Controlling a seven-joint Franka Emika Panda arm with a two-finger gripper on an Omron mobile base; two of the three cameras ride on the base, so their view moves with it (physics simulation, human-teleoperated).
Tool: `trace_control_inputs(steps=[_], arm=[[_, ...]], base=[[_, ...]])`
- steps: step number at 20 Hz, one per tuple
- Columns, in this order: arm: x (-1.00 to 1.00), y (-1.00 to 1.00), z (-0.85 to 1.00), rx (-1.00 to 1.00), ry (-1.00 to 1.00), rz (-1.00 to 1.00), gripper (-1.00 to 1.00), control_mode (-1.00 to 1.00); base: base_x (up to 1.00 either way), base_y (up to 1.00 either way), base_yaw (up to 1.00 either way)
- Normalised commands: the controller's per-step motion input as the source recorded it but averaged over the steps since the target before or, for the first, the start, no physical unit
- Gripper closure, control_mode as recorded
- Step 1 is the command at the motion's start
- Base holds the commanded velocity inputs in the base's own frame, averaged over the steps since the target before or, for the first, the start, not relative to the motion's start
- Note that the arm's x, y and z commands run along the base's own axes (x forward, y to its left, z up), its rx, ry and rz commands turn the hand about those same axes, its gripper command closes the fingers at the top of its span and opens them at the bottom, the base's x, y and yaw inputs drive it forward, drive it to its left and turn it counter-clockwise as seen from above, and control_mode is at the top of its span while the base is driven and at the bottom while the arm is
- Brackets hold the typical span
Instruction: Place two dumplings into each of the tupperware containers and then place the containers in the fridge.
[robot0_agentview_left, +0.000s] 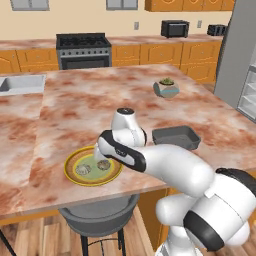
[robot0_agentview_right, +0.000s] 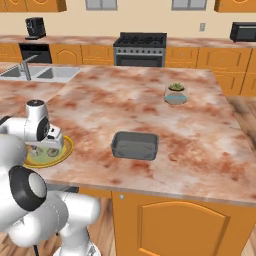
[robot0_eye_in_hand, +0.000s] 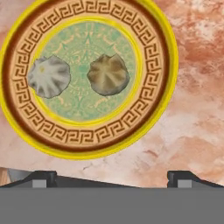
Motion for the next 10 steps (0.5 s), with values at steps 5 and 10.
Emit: trace_control_inputs(steps=[5, 10], arm=[[0.05, 0.19, -0.26, 0.00, 0.12, 0.00, -1.00, -1.00], [0.06, 0.04, -0.16, 0.00, 0.04, 0.00, -1.00, -1.00]], base=[[0.00, 0.00, 0.00], [0.00, 0.00, 0.00]])
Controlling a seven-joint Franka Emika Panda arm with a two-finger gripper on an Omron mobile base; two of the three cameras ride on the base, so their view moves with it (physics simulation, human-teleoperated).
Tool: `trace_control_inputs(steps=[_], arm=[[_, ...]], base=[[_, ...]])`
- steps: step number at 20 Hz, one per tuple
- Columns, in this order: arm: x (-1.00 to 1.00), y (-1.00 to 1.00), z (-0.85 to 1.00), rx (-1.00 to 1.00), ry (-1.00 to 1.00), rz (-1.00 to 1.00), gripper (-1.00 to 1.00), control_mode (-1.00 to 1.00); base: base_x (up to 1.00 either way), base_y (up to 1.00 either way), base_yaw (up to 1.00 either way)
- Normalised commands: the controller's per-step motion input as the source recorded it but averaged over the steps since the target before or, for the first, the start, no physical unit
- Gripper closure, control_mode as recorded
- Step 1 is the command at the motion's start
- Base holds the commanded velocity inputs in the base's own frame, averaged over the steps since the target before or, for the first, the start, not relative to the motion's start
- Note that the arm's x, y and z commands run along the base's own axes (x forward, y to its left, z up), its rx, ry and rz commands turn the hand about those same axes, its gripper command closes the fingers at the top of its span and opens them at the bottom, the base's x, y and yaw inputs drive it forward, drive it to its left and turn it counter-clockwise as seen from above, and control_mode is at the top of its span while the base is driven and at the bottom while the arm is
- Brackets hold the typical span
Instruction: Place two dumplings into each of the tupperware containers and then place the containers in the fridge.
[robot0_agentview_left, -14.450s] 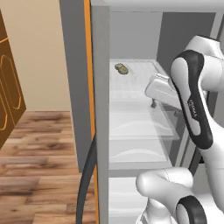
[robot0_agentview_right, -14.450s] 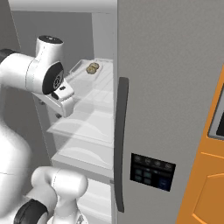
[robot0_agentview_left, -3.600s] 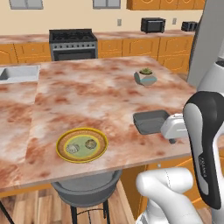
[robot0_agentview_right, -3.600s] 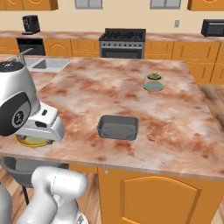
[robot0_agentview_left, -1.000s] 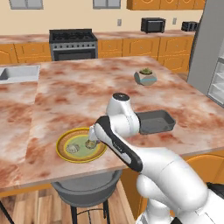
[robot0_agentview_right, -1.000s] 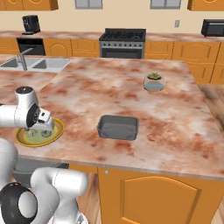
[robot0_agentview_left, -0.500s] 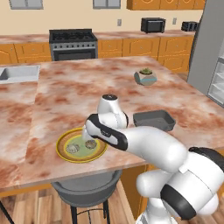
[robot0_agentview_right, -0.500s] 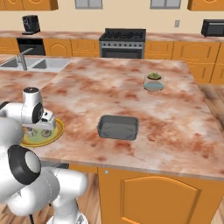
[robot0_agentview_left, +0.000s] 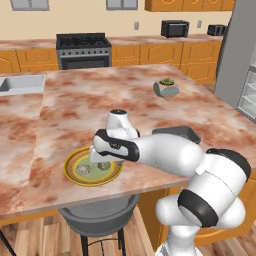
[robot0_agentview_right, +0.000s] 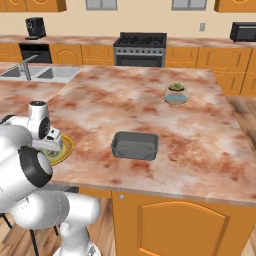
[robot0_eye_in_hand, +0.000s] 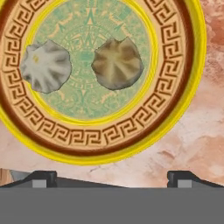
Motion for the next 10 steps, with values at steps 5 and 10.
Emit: trace_control_inputs(steps=[5, 10], arm=[[0.20, 0.00, -0.36, 0.00, -0.04, 0.00, -1.00, -1.00], [0.25, 0.00, -0.13, 0.00, -0.01, 0.00, -1.00, -1.00]], base=[[0.00, 0.00, 0.00], [0.00, 0.00, 0.00]])
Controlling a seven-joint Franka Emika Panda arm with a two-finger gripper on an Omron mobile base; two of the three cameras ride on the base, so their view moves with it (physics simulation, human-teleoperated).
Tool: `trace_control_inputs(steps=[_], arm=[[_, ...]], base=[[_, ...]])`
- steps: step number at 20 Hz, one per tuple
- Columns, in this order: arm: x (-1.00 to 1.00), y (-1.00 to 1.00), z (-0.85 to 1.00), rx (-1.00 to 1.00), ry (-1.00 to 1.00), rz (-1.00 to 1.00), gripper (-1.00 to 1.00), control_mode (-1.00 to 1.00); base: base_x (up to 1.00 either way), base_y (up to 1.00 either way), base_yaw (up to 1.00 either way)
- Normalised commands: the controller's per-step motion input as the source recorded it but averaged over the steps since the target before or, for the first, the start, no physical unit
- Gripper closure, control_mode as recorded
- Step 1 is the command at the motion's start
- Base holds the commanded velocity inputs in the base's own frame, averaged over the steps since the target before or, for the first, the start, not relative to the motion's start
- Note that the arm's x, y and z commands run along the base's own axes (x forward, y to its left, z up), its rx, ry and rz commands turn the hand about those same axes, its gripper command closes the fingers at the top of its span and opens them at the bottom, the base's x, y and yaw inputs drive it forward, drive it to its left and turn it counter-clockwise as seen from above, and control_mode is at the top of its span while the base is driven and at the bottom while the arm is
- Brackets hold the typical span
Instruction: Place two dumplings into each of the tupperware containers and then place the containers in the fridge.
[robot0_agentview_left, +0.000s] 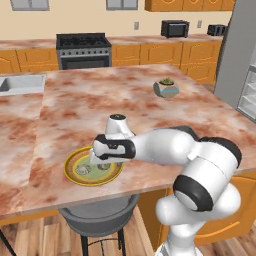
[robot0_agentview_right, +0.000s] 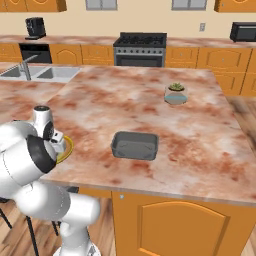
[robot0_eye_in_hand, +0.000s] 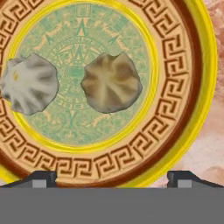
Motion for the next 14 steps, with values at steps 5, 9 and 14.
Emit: trace_control_inputs(steps=[5, 9, 14], arm=[[0.27, 0.01, -0.16, 0.00, 0.00, 0.00, -1.00, -1.00], [0.17, 0.00, -0.21, 0.00, 0.00, 0.00, -1.00, -1.00], [0.19, 0.12, -0.16, 0.00, 0.00, 0.00, -1.00, -1.00]], base=[[0.00, 0.00, 0.00], [0.00, 0.00, 0.00], [0.00, 0.00, 0.00]])
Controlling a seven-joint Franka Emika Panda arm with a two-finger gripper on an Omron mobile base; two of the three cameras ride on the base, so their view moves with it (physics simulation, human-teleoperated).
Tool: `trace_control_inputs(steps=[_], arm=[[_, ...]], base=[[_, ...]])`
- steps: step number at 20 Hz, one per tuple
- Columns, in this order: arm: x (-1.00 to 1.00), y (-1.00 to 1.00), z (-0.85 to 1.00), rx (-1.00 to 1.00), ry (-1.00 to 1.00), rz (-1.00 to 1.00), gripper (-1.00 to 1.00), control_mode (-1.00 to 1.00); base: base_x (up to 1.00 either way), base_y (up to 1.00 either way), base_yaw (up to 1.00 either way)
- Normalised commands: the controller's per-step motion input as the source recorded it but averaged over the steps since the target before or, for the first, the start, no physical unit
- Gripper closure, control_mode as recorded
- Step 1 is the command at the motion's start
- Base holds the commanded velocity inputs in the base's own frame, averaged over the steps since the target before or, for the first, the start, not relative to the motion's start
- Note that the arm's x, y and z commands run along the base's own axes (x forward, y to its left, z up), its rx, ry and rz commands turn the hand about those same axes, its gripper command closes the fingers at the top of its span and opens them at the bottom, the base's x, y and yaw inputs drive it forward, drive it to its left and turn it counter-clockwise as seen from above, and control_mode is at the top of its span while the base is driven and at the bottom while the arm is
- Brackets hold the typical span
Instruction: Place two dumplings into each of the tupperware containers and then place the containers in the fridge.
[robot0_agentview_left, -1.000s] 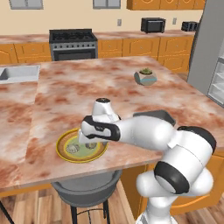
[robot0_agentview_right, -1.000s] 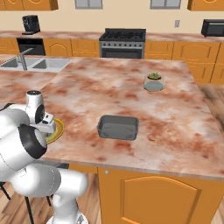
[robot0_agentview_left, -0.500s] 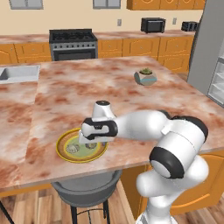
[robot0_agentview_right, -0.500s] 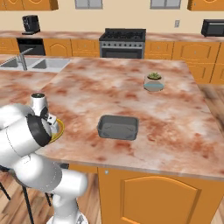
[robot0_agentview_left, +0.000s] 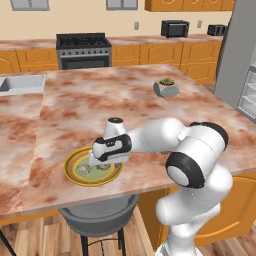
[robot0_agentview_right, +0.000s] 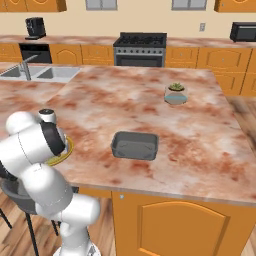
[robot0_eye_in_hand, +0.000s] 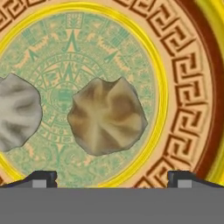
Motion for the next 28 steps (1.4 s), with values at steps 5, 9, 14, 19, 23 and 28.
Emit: trace_control_inputs(steps=[5, 9, 14, 19, 23, 28], arm=[[0.25, 0.09, -0.08, 0.00, 0.00, 0.00, -1.00, -1.00], [0.26, 0.03, -0.12, 0.00, 0.00, 0.00, -1.00, -1.00], [0.12, 0.02, -0.16, 0.00, 0.00, 0.00, -1.00, -1.00], [0.00, 0.00, -0.25, 0.00, 0.01, 0.00, -1.00, -1.00], [0.00, 0.00, -0.24, 0.00, 0.01, 0.00, 1.00, -1.00], [0.00, 0.00, 0.04, 0.00, 0.00, 0.00, 1.00, -1.00]], base=[[0.00, 0.00, 0.00], [0.00, 0.00, 0.00], [0.00, 0.00, 0.00], [0.00, 0.00, 0.00], [0.00, 0.00, 0.00], [0.00, 0.00, 0.00]])
